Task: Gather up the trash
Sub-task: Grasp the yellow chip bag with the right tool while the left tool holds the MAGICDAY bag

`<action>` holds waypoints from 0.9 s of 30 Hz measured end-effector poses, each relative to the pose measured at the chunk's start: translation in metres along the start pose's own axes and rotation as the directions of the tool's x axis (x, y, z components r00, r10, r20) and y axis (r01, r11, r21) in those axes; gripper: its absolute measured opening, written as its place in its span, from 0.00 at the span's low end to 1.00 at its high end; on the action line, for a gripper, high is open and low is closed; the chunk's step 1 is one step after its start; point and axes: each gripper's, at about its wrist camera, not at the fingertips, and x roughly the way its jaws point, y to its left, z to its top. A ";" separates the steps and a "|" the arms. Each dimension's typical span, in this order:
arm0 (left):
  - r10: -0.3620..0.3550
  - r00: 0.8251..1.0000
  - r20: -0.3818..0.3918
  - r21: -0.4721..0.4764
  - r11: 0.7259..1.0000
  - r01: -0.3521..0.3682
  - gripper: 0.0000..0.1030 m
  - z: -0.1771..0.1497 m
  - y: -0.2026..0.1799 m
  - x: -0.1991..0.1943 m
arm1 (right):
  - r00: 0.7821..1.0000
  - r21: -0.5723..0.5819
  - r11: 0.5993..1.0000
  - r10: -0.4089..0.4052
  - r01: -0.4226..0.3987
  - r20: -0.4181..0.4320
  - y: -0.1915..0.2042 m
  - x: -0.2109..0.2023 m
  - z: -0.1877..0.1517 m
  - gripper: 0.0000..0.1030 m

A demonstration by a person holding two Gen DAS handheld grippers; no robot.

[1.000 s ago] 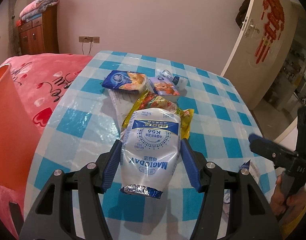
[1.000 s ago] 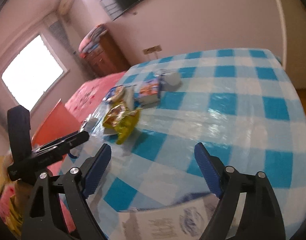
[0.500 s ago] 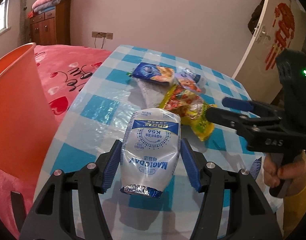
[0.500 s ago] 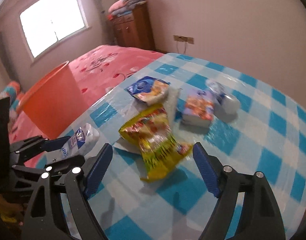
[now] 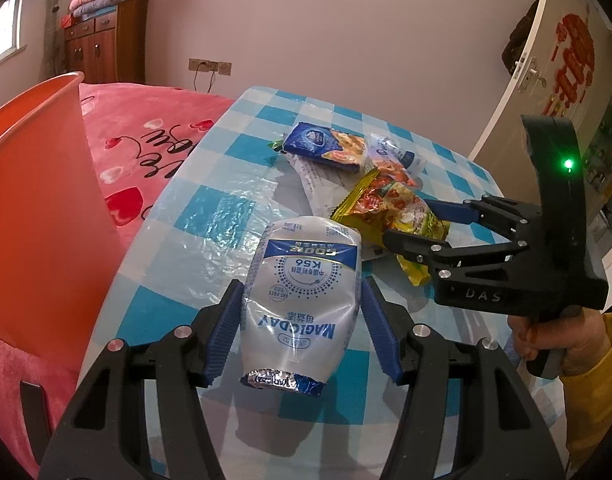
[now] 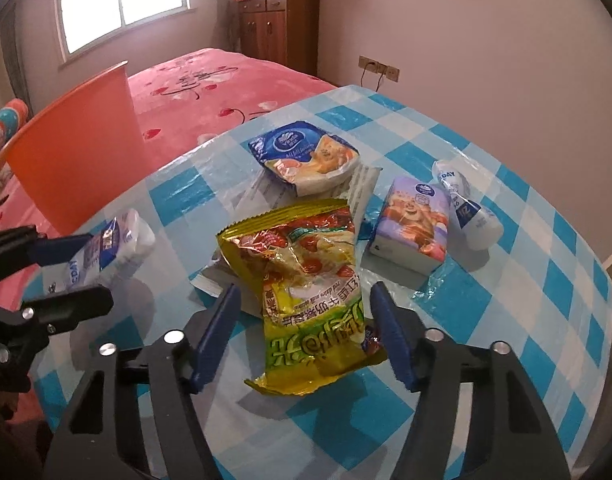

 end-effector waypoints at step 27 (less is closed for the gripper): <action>0.011 0.998 0.055 0.014 1.000 -0.011 0.59 0.000 0.003 -0.034 | 0.998 0.166 0.986 -0.031 0.023 0.049 -0.008 -0.044 -0.011 0.29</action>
